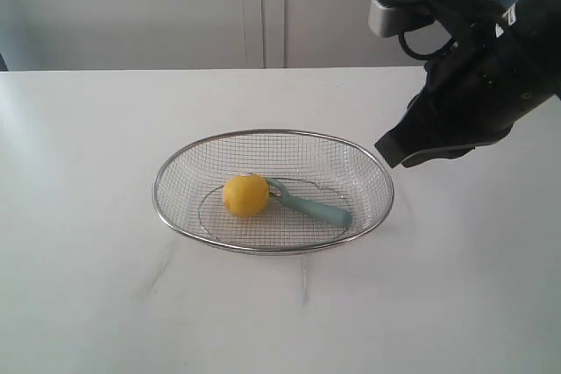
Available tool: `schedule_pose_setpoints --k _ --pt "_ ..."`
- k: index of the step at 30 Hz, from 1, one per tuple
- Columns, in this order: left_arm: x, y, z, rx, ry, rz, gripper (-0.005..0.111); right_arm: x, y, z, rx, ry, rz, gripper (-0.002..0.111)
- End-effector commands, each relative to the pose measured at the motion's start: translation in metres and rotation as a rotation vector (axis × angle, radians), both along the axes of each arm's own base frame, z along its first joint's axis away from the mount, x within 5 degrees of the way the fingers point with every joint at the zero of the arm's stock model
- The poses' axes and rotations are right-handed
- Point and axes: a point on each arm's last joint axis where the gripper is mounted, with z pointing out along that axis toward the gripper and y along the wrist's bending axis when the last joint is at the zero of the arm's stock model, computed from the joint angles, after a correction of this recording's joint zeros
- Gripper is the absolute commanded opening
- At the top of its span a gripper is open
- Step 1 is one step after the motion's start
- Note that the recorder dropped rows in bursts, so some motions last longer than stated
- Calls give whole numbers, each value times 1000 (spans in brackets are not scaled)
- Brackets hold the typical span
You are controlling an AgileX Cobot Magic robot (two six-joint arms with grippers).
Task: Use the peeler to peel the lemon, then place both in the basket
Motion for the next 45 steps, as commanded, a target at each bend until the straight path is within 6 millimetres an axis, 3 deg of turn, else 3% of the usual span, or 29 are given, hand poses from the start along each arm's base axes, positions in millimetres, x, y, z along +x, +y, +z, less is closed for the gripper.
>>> schedule_pose_setpoints --k 1,3,5,12,21,24,27,35,45 --pt "-18 22 -67 -111 -18 190 0 0 0 1 8 -14 -3 0" --pt "-27 30 -91 -185 -11 274 0 0 0 1 8 -14 -3 0" --pt "-32 33 -88 -257 -55 301 0 0 0 1 9 -15 -3 0" --pt "-48 32 -84 -193 -170 250 0 1 0 2 13 -25 -6 0" --pt "-50 27 -91 -180 -92 201 0 1 0 3 21 -39 -9 0" --pt "-52 24 -101 -69 -9 153 0 2 0 3 22 -43 -10 0" --pt "-54 31 -115 53 113 209 0 2 0 3 22 -43 -10 0" --pt "-53 35 -114 87 91 247 0 2 0 3 23 -46 -10 0" --pt "-54 31 -114 190 48 162 0 2 1 3 25 -44 -10 0"
